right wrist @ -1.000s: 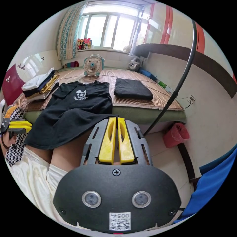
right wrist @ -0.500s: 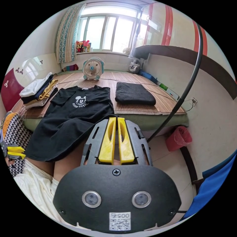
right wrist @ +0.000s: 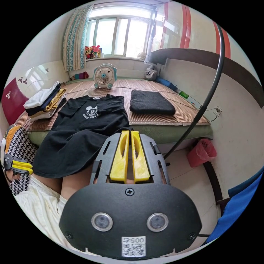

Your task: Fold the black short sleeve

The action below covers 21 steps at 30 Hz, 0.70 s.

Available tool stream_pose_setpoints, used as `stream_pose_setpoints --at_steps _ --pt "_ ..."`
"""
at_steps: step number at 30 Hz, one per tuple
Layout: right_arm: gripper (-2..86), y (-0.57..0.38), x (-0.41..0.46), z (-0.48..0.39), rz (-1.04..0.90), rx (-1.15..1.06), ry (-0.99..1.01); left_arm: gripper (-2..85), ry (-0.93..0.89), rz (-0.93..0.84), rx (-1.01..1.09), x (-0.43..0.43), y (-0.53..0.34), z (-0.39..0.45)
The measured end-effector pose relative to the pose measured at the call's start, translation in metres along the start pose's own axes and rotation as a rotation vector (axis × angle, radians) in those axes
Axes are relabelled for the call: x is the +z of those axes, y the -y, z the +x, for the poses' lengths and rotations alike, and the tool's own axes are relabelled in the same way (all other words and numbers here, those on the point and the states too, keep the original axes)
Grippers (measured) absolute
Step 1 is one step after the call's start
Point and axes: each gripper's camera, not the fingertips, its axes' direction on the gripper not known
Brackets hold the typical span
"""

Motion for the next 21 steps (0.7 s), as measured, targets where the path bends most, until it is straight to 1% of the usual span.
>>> stream_pose_setpoints --at_steps 5,11,21 --pt "-1.5 -0.002 -0.003 -0.001 -0.004 0.002 -0.004 4.0 -0.016 0.015 -0.014 -0.002 -0.006 0.0" --pt "-1.5 -0.007 -0.017 0.0 0.024 -0.019 -0.035 3.0 0.109 0.041 0.032 -0.016 -0.014 0.022" --pt "-1.5 -0.01 -0.058 0.005 0.112 0.0 -0.049 1.2 0.258 0.25 0.027 -0.082 -0.038 0.046"
